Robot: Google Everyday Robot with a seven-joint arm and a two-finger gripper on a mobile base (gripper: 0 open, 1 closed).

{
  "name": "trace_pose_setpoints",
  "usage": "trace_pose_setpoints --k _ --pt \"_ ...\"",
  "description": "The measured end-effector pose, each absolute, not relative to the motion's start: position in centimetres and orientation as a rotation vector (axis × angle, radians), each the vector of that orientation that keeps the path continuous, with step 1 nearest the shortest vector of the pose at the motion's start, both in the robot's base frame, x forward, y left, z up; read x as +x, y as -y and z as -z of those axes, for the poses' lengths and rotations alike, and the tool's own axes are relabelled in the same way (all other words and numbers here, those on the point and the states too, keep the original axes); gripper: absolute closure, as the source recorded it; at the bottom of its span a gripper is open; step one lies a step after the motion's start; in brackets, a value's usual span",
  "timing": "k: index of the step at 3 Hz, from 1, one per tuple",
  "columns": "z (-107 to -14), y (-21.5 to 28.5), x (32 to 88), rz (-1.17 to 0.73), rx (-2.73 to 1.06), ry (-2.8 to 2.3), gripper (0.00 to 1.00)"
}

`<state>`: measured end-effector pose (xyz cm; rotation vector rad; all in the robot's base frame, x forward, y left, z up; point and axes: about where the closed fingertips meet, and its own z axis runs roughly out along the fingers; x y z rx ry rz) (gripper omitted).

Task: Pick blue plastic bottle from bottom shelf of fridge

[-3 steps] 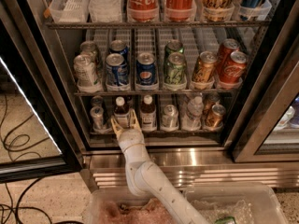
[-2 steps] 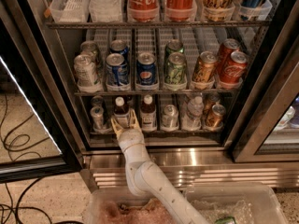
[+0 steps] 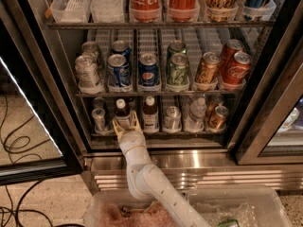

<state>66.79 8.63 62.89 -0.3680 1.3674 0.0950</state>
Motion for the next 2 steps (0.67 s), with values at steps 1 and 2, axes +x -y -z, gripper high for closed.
trace_pose_setpoints --k 1,2 --pt "-64.3 -8.8 66.7 -0.132 -0.303 -1.344 1.00" --pt "-65.4 -8.6 66.8 -0.138 -0.264 -1.320 1.00"
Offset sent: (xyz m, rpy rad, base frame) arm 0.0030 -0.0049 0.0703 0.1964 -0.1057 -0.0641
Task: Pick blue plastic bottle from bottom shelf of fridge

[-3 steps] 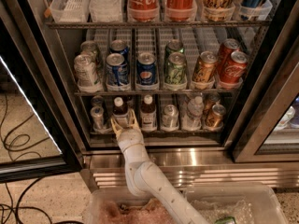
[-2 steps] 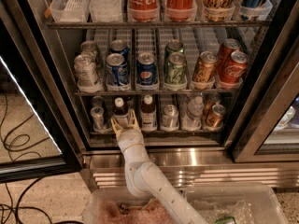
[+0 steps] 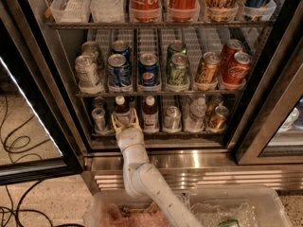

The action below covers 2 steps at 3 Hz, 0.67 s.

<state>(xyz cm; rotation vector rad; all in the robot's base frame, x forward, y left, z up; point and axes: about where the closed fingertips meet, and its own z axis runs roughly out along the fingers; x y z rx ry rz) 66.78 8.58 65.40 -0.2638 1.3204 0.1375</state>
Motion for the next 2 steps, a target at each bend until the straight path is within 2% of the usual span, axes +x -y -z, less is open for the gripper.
trace_pose_setpoints --k 2 --pt "-65.54 -8.68 66.77 -0.141 -0.249 -1.305 1.00"
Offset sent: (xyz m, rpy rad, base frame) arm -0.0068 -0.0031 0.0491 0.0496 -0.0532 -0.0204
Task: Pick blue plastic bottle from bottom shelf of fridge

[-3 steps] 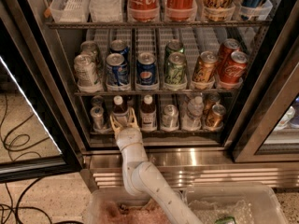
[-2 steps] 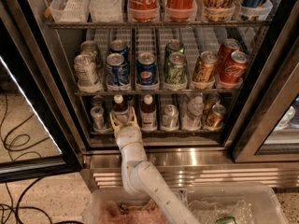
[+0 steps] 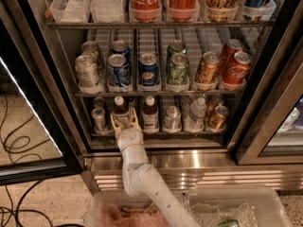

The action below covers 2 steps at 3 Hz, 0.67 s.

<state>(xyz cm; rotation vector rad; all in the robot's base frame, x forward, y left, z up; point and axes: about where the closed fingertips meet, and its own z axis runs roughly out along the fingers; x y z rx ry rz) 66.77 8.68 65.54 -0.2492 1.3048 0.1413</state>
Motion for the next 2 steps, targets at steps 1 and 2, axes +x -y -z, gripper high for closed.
trace_pose_setpoints --k 1,2 --pt "-65.21 -8.68 66.77 -0.141 -0.249 -1.305 1.00" --pt "-65.55 -8.74 66.27 -0.159 -0.238 -1.286 1.00"
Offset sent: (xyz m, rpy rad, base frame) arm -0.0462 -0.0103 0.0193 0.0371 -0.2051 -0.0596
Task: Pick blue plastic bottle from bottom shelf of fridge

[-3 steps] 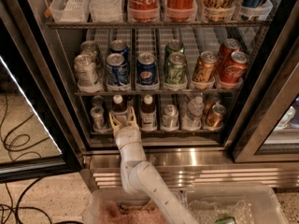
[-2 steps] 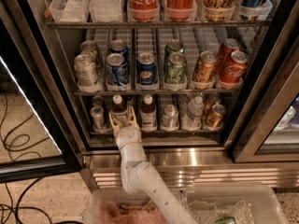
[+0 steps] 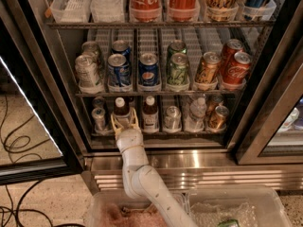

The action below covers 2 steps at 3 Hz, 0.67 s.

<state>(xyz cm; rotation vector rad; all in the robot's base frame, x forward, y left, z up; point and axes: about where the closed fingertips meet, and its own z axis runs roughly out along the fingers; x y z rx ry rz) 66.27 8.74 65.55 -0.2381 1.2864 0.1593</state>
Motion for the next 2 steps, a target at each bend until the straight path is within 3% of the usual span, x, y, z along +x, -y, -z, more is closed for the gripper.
trace_pose_setpoints --k 2 --pt "-65.99 -8.93 65.09 -0.153 -0.220 -1.228 1.00"
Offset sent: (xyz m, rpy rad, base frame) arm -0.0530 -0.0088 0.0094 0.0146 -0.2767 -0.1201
